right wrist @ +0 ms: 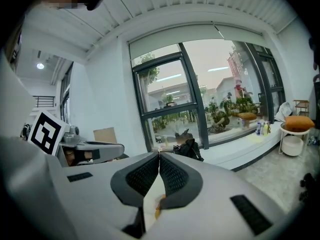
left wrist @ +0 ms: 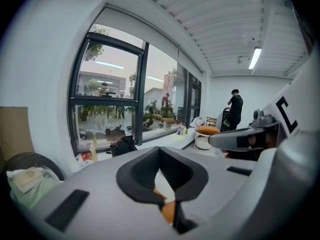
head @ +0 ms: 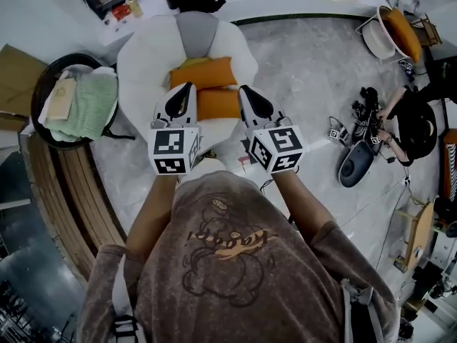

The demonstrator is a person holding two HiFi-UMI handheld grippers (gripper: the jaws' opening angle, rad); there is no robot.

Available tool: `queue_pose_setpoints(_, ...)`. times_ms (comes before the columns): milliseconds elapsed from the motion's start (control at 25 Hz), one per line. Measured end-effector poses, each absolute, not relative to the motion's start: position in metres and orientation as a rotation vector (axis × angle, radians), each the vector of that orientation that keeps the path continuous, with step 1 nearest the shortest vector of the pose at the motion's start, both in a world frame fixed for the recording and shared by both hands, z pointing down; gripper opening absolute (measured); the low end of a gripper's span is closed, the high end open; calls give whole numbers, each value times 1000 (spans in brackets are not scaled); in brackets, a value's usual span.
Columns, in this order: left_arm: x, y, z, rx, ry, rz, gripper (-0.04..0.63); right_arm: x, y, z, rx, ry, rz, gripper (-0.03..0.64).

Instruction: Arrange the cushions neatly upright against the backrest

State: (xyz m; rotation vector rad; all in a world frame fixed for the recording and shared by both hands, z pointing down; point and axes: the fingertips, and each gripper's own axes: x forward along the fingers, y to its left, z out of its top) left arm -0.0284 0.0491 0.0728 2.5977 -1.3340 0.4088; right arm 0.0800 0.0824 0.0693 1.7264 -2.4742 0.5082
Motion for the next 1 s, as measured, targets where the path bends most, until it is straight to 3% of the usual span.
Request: queue_pose_setpoints(1000, -2, -46, 94, 2571, -1344, 427, 5, 89, -13, 95, 1666, -2475, 542, 20)
